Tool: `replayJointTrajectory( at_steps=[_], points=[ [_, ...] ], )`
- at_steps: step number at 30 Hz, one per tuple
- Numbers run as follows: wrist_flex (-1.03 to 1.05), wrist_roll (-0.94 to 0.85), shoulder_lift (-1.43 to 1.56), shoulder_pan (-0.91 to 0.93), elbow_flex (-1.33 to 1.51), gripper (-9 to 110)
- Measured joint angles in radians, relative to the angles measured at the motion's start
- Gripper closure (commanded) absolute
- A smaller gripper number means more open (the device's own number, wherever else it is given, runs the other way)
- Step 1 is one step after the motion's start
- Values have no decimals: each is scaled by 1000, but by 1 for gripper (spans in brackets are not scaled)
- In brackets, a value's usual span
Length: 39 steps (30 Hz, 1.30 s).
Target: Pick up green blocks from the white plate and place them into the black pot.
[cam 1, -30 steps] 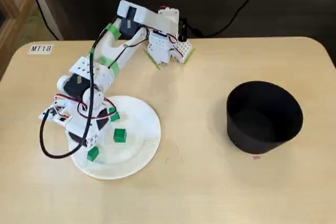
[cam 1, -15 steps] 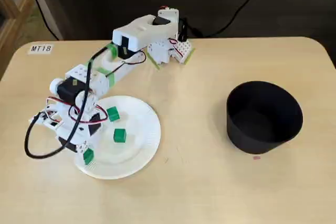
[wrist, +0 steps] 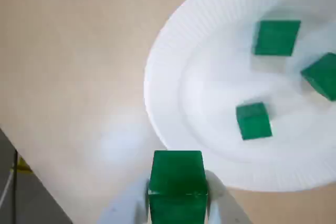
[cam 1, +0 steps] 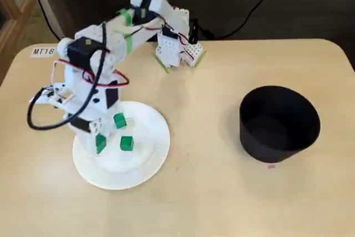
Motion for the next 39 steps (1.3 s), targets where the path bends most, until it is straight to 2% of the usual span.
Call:
replayJointTrajectory(
  at_steps=[3,7,13,17,24,33,37,39],
  points=[
    [0,26,224,-117,193,104],
    [-49,58,373,-379,229,104],
    [-265,115,437,-819,322,104],
    [-465,158,449,-1009,500,104],
    [-646,160,400,-1086,643,104],
    [-644,169,367,-1054,650,103],
    [-598,169,367,-1031,650,80],
    [-569,163,367,-1019,650,75]
  ],
)
